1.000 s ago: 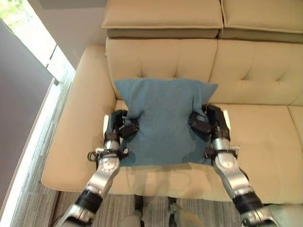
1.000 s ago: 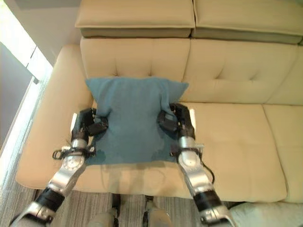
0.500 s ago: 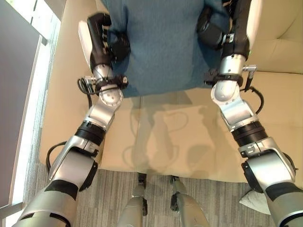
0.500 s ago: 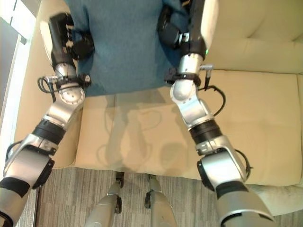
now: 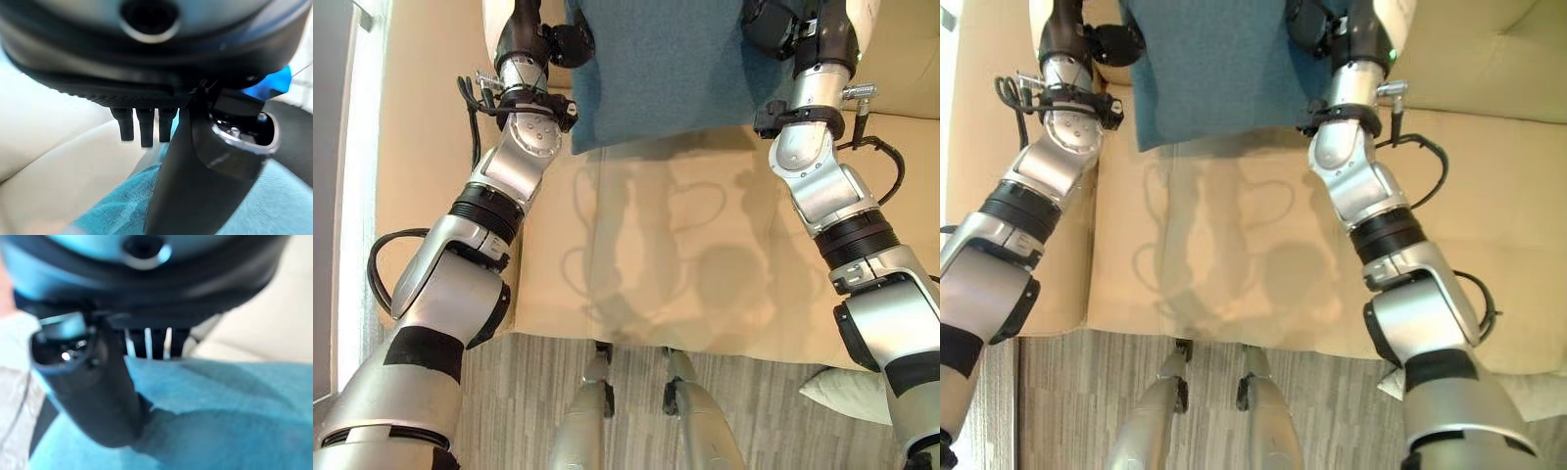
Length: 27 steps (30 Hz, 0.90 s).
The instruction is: Pick up all the scattered cushions and arrange them neatly on the sofa.
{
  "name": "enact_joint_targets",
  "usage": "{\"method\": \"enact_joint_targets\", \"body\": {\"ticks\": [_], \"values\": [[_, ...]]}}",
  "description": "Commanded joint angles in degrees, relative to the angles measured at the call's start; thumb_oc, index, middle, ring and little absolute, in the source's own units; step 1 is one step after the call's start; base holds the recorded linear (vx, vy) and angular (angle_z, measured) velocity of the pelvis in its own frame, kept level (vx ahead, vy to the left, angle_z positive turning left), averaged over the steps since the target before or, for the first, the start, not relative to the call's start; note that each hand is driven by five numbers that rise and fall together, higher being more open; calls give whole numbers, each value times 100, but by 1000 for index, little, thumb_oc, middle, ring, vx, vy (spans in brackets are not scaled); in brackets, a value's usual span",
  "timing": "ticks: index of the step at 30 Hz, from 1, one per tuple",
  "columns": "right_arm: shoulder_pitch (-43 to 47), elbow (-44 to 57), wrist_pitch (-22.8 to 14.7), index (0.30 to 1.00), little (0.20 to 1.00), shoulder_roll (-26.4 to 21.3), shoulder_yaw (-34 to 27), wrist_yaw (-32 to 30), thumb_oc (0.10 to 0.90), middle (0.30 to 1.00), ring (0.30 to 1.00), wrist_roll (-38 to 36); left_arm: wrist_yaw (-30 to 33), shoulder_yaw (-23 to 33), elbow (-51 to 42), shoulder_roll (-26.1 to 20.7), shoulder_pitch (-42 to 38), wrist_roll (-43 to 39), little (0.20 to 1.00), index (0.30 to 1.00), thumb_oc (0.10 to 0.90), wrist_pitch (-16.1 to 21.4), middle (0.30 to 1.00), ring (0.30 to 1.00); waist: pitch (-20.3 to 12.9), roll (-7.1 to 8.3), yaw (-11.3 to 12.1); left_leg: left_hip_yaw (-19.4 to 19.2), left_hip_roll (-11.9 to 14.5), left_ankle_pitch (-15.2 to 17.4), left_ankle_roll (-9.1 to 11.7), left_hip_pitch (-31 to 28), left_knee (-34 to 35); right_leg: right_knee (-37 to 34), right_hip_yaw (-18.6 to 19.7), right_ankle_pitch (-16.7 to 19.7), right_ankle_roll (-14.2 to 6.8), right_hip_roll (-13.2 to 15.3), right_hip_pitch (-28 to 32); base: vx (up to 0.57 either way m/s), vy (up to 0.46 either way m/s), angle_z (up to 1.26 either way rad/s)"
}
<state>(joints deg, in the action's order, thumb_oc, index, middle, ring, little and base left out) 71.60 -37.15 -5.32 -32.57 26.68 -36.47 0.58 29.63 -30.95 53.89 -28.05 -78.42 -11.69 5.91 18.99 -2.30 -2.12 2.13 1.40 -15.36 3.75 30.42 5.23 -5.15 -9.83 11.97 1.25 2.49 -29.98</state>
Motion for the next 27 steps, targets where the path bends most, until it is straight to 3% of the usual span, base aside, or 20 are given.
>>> {"method": "enact_joint_targets", "body": {"ticks": [1,15,19,22,24,25,26,27], "values": [[722,625,-670,900,900,456,76,255,800,900,900,13,61,0,-297,23,-649,-2,900,900,800,732,900,900,-180,126,33,-8,-165,1103,64,-436,-23,469,187,-1028,-715,95,325,-4,-18,-24],[-1247,1247,-930,900,900,525,-441,936,800,900,900,-131,-110,1137,-1155,-410,1682,-115,900,900,800,886,900,900,44,102,115,-42,-121,1036,87,-640,-23,482,98,-1054,-632,118,547,-19,3,1],[-1615,1444,-1023,900,900,248,-1106,869,800,900,900,-355,-324,1508,-1708,-444,2527,-329,900,900,800,1088,900,900,26,100,195,-58,-127,1079,74,-763,-23,411,41,-1077,-611,140,723,-46,1,-4],[-1726,1533,-1035,900,900,94,-1274,874,800,900,900,-392,-411,1637,-1933,-381,2898,-372,900,900,800,1128,900,900,-11,103,225,-59,-142,1081,70,-794,-23,389,-5,-1086,-600,146,783,-24,-8,1],[-1888,1724,-1049,900,900,-107,-1424,912,800,900,900,-391,-498,1790,-2229,-331,3364,-438,900,900,800,1185,900,900,-37,116,263,-77,-135,1133,64,-922,-23,379,-27,-1133,-595,150,925,-5,-3,3],[-2247,2029,-1094,900,900,-264,-1581,1014,800,900,900,-408,-625,1918,-2609,-289,3958,-417,900,900,800,1234,900,900,-93,141,268,-101,-128,1160,51,-1044,-23,337,-44,-1139,-596,153,1071,1,-11,3],[-2265,2044,-1089,900,900,-263,-1586,1017,800,900,900,-407,-624,1921,-2627,-287,3975,-414,900,900,800,1227,900,900,-100,140,267,-100,-132,1134,48,-1031,-23,327,-47,-1111,-596,156,1063,25,-21,5],[-3119,2528,-1163,900,900,-393,-1796,1360,800,900,900,-457,-847,2133,-3198,-109,4995,-360,900,900,800,1288,900,900,-167,196,267,-146,-122,1209,21,-1282,-23,292,-45,-1144,-599,157,1335,8,-11,10]]}}
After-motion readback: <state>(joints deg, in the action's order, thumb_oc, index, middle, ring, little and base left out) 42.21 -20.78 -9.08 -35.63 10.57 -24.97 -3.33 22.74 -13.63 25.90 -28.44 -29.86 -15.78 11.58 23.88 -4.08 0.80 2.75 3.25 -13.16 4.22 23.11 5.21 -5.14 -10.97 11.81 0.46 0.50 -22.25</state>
